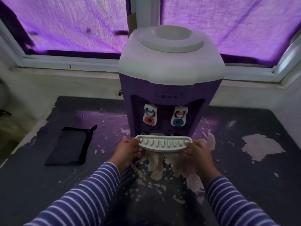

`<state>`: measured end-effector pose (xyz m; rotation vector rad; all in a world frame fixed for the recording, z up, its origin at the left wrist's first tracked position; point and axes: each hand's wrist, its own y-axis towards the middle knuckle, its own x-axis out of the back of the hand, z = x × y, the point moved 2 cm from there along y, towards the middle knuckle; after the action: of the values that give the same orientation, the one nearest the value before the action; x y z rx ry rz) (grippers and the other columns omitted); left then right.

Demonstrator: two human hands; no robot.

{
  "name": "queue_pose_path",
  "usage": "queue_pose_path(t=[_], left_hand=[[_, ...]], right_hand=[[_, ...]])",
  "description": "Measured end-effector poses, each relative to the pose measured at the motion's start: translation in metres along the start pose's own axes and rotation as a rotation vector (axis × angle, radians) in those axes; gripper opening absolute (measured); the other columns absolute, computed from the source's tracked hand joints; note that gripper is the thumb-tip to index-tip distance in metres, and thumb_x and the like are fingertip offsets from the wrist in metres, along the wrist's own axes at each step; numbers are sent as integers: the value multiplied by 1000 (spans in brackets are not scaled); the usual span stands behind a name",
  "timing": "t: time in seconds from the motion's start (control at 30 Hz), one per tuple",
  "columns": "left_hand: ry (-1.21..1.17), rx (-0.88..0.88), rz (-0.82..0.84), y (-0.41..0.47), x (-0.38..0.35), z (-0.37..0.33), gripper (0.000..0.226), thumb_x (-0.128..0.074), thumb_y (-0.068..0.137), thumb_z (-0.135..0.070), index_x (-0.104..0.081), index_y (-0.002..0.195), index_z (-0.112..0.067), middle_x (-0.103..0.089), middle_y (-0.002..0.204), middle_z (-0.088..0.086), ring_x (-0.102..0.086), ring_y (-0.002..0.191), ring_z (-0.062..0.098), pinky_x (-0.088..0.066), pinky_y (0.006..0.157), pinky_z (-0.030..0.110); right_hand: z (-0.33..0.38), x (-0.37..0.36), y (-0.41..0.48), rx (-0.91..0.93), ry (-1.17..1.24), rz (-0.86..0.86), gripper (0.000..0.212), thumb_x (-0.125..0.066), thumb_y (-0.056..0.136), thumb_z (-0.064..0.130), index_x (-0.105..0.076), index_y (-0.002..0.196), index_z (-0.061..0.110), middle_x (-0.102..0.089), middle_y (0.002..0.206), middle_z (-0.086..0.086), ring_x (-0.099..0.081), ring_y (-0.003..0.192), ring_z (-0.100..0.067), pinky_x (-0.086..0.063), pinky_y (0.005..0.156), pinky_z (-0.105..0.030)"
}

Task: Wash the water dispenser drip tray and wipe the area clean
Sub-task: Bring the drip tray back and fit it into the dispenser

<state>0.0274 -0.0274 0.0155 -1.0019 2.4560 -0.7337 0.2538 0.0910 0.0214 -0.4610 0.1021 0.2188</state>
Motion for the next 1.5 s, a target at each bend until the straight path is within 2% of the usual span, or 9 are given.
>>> queue_pose_path(t=[0.27, 0.37, 0.53, 0.67, 0.9, 1.17, 1.3, 1.4, 1.5], left_hand=[[62, 60, -97, 22, -4, 3, 9, -55, 93, -8, -58, 94, 1, -63, 82, 14, -61, 71, 25, -50, 60, 30], [71, 51, -116, 26, -6, -1, 10, -54, 94, -6, -56, 86, 0, -61, 82, 16, -60, 73, 26, -50, 61, 31], [113, 51, -91, 28, -11, -3, 15, -54, 95, -4, -54, 80, -2, -59, 76, 16, -58, 66, 25, -54, 47, 23], [163, 29, -56, 32, -14, -3, 21, -46, 97, -2, -52, 78, -7, -58, 77, 12, -57, 68, 22, -51, 65, 29], [169, 40, -24, 30, -11, -5, 21, -48, 97, -5, -56, 77, -4, -53, 75, 16, -54, 64, 24, -46, 49, 24], [47, 118, -32, 27, -13, 2, 21, -48, 97, -4, -54, 112, 10, -59, 97, 24, -64, 72, 27, -58, 52, 26], [1, 126, -53, 30, -14, 5, 20, -51, 97, -7, -56, 109, 8, -62, 82, 19, -63, 71, 25, -58, 60, 28], [3, 136, -55, 34, -13, 5, 21, -52, 96, -8, -57, 109, 9, -64, 84, 21, -64, 74, 26, -56, 72, 32], [19, 139, -47, 36, -12, 3, 22, -53, 96, -8, -58, 109, 9, -65, 87, 21, -66, 75, 25, -58, 64, 29]], right_hand=[[-19, -6, 31, -18, -209, -66, 3, -61, 89, 10, -62, 92, 9, -67, 89, -14, -62, 73, -25, -53, 60, -37], [-25, -7, 41, -6, -286, -100, 5, -64, 88, 12, -62, 92, 10, -71, 89, -13, -69, 83, -30, -58, 77, -49], [-33, -3, 51, -10, -316, -137, 3, -62, 90, 13, -63, 87, 15, -71, 87, -12, -70, 80, -28, -59, 76, -49], [-35, -1, 54, -48, -310, -127, 3, -62, 90, 13, -64, 91, 14, -72, 86, -11, -70, 78, -25, -60, 71, -40], [-38, 0, 56, -146, -197, -104, 6, -62, 90, 10, -65, 95, 9, -70, 86, -15, -68, 78, -26, -58, 66, -33], [-42, -5, 52, -170, -76, -66, 17, -55, 94, 10, -58, 109, 4, -67, 96, -24, -66, 75, -31, -59, 67, -43], [-41, -8, 51, -182, -62, -66, 17, -52, 94, 6, -56, 110, 2, -67, 96, -26, -66, 73, -31, -58, 70, -46], [-40, -7, 54, -186, -49, -93, 13, -54, 93, 5, -57, 105, 3, -69, 90, -22, -68, 67, -27, -59, 61, -39], [-41, -7, 58, -197, -38, -105, 17, -55, 93, 6, -57, 109, 0, -69, 92, -22, -70, 74, -29, -57, 57, -35]])
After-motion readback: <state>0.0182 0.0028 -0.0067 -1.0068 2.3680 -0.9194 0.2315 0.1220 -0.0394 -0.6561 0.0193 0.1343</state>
